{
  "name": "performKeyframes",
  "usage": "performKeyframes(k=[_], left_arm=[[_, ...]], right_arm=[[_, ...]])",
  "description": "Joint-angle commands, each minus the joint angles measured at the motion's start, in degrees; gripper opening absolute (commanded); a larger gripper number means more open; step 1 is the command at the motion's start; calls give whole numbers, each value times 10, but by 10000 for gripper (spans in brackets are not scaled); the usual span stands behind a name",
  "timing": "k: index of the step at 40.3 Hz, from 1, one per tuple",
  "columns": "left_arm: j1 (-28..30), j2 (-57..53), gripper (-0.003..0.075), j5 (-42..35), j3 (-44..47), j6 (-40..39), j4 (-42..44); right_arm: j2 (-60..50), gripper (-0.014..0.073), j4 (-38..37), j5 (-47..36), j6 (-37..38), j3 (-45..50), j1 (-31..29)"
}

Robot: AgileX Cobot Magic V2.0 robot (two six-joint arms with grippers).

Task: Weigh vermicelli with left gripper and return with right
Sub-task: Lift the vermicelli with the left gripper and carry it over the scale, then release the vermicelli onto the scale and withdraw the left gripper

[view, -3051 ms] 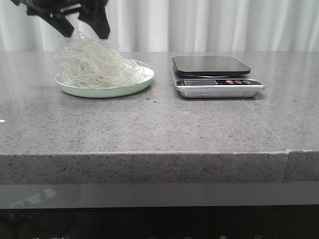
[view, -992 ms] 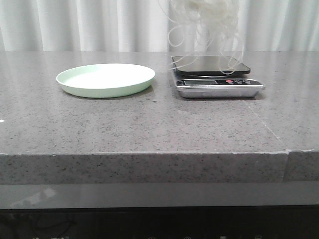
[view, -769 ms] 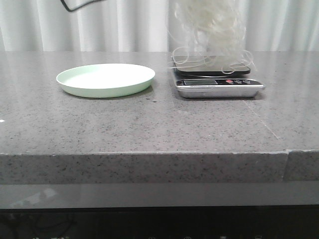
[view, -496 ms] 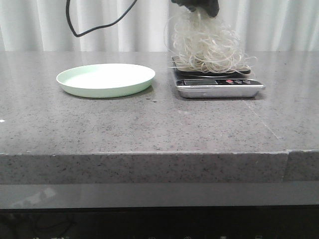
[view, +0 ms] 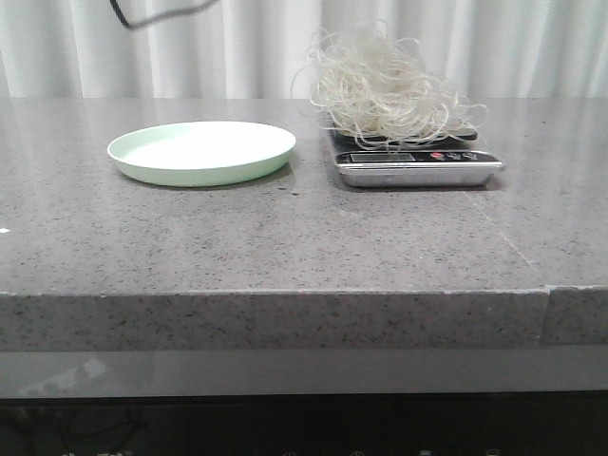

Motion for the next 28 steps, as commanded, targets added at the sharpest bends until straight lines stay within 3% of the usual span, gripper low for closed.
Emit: performKeyframes(k=[1,15,28], left_arm=[[-4,-89,430,-8,-20,-1,-2],[-56,-242,430,115,32,-1,105],[-110,-433,427,43,285,-22,120]], right_arm=[[5,561,-4,-42,-4,-16,-3],[5,561,-4,-42,-4,-16,-3],[5,561,-4,-42,-4,-16,-3]])
